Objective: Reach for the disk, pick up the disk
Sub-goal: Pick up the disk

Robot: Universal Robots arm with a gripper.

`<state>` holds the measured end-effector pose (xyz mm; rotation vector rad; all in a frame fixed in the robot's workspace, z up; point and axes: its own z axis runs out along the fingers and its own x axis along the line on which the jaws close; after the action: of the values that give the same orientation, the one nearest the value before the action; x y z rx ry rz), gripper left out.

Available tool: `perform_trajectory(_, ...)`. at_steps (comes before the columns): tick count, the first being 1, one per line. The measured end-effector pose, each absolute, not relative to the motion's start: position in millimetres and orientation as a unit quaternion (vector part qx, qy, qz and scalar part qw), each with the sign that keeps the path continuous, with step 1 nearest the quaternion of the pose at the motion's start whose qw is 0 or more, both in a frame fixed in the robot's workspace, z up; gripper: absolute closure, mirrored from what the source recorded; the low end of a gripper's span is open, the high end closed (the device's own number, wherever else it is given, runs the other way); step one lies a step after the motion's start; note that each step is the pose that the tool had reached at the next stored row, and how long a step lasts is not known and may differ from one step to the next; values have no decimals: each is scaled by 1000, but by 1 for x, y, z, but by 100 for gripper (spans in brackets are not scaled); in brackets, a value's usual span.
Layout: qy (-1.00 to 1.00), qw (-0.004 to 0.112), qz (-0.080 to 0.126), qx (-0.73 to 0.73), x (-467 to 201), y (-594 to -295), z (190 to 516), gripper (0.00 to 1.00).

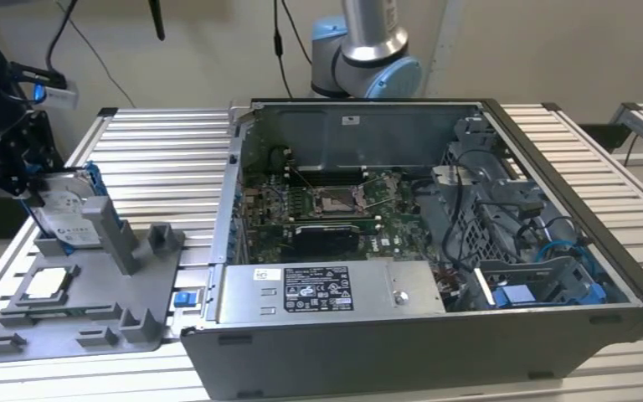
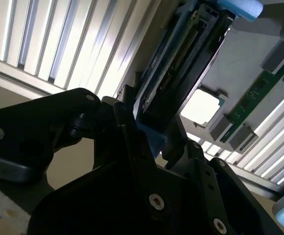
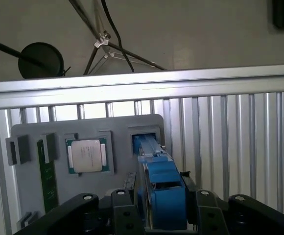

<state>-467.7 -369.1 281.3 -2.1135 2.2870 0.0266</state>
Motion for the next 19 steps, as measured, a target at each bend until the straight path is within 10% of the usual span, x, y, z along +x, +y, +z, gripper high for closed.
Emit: perform_trajectory(19,728,23,13,-685,-465,-369,263,0)
